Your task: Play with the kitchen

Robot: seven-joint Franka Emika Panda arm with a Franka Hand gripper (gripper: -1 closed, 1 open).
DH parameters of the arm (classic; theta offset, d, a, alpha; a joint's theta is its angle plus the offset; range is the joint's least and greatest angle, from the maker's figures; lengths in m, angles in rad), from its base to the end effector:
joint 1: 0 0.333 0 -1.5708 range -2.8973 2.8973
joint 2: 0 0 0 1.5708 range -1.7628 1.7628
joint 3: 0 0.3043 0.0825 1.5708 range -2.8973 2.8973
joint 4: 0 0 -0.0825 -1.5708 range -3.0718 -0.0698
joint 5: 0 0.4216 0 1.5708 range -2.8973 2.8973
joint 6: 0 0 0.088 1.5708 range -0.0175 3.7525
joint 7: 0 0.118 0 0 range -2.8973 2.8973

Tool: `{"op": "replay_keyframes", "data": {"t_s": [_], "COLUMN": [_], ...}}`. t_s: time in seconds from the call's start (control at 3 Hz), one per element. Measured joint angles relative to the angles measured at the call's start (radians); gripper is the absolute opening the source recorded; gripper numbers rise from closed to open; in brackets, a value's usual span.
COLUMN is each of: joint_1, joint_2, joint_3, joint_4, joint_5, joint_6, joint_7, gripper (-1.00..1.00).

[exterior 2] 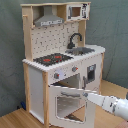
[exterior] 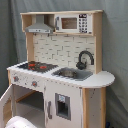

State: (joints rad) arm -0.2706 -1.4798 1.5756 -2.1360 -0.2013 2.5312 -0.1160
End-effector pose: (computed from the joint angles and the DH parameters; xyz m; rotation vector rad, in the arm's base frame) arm 0.0924 0.6067 0.3358 0.9286 1.3744 1.1343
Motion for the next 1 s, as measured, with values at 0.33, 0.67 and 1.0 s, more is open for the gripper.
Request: {"op": "replay_keyframes", "data": {"t_s": [0.33,0.67,1.0], "joint_1": [-0.032,-0.054,-0.059], "joint_2": [0.000,-0.001,-0.005], "joint_3": [0.009,0.035,0.057], "joint_4": [0.017,0.021,0.021], "joint_5": [0.000,-0.001,-0.002], "joint_6": [0.039,0.065,0.073], "joint_7": [0.094,0.203,0.304], "gripper": [1.00,1.00,1.00]}}
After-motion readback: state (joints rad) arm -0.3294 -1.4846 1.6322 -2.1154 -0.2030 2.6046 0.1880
